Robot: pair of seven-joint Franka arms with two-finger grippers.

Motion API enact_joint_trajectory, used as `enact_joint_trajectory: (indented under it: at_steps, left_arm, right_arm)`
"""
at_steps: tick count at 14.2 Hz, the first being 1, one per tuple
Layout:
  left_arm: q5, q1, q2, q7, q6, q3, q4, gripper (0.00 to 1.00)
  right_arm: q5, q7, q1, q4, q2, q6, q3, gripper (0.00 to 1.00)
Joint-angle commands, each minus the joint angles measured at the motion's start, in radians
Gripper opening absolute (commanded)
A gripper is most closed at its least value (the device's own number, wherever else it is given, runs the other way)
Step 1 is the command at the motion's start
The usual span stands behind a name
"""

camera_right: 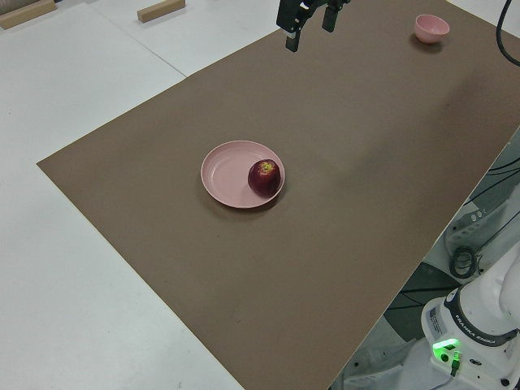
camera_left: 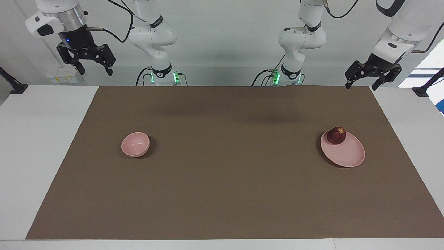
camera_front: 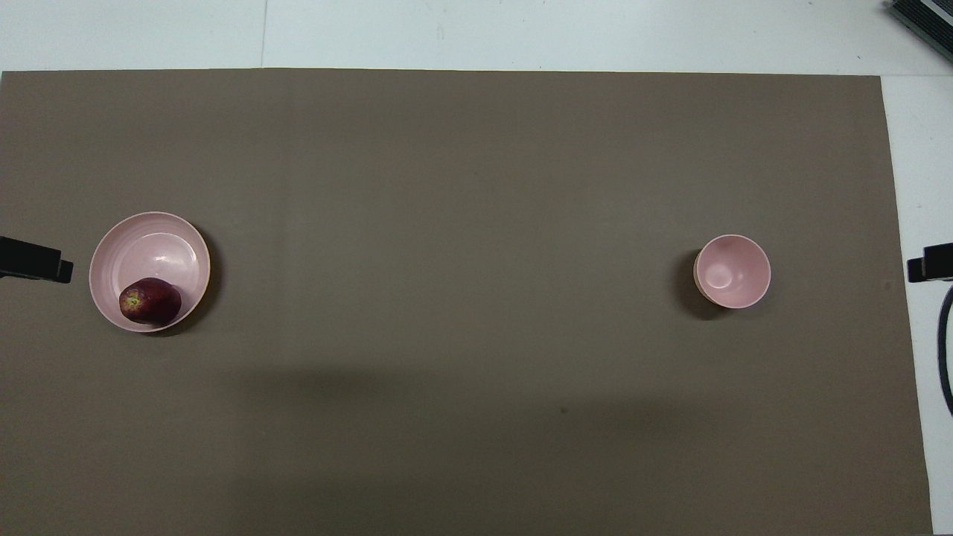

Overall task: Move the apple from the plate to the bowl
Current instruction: 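Reach the left gripper into the large pink bowl and grasp the apple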

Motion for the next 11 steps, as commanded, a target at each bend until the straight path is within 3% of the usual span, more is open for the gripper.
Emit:
enact_joint_trajectory:
  at_steps: [1,9,11]
  left_arm:
    - [-0.006,-0.009,-0.037,0.011,0.110,0.016,-0.157,1.00]
    - [-0.008,0.064,-0.037,0.133,0.478,0.025,-0.453,1.00]
    - [-0.009,0.073,-0.028,0.187,0.518,0.025,-0.501,1.00]
  right_arm:
    - [0.002,0.004,-0.002,-0.004,-0.008,0.006,0.006,1.00]
    - [0.002,0.004,-0.002,-0.004,-0.008,0.006,0.006,1.00]
    - [0.002,0.004,-0.002,-0.004,-0.008,0.006,0.008,1.00]
